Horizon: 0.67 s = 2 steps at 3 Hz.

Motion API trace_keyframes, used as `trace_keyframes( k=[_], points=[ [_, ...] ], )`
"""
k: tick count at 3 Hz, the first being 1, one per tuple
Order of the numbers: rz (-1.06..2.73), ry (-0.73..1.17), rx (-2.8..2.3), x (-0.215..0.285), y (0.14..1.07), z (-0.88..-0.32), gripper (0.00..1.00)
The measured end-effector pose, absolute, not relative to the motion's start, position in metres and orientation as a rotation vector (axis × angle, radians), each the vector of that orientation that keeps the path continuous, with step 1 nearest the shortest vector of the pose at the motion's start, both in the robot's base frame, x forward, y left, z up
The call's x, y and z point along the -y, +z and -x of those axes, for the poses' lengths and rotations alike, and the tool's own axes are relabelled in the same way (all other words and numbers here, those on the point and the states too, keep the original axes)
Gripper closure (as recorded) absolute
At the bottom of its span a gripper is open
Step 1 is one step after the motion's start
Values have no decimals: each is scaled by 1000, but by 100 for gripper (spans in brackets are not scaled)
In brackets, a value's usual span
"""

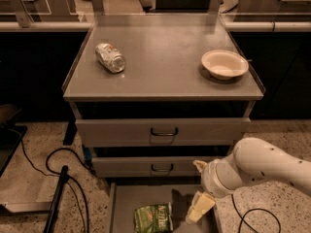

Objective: Pick green jalapeno chip bag from bottom drawer and place on counter

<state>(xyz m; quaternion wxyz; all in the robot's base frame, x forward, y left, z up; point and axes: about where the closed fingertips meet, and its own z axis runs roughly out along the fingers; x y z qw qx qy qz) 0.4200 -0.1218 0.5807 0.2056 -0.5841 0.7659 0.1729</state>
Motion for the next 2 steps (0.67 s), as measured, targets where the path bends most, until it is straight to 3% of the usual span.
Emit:
trace_keyframes(
  k=[2],
  points=[
    [1621, 714, -2093, 87, 457, -398, 0]
  ],
)
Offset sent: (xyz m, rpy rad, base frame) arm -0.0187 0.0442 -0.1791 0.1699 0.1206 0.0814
